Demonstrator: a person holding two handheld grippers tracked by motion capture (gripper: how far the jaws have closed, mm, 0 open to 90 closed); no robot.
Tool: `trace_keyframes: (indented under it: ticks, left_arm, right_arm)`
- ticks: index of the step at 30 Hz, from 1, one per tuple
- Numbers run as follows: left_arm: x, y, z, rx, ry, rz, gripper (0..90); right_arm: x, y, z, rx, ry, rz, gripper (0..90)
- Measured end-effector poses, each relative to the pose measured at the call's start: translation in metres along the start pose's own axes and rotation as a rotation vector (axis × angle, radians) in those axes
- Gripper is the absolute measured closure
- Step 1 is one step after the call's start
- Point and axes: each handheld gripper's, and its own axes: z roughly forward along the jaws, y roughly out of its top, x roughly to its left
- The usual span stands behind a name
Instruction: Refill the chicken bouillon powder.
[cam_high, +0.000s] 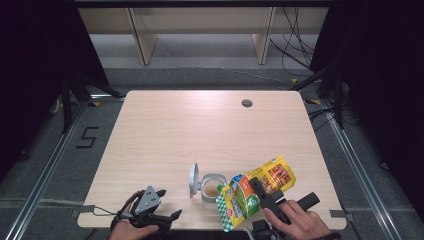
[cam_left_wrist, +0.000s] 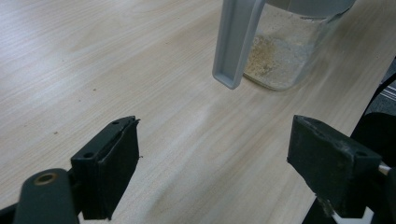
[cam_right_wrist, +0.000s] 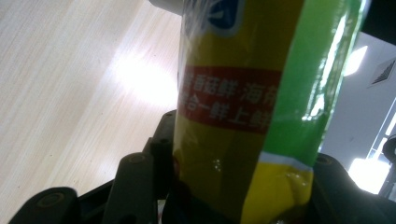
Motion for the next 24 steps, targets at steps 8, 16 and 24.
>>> trace_keyframes:
  ticks: [8,16,24]
  left_arm:
    - [0.001,0.0004,-0.0015,0.016,0.0,0.005,16.0]
    - [0.0026,-0.0006,-0.0007,0.017,0.017,0.011,16.0]
    - [0.0036,-0.0008,-0.0017,0.025,0.015,0.018,16.0]
  right_arm:
    - [0.0014,0.001,-0.0005,0.005,0.004,0.013,56.8]
    - [0.0011,0.0013,-0.001,0.006,0.013,-0.002,57.2]
    - [-0.0013,0.0023,0.001,-0.002,0.004,-0.043,57.8]
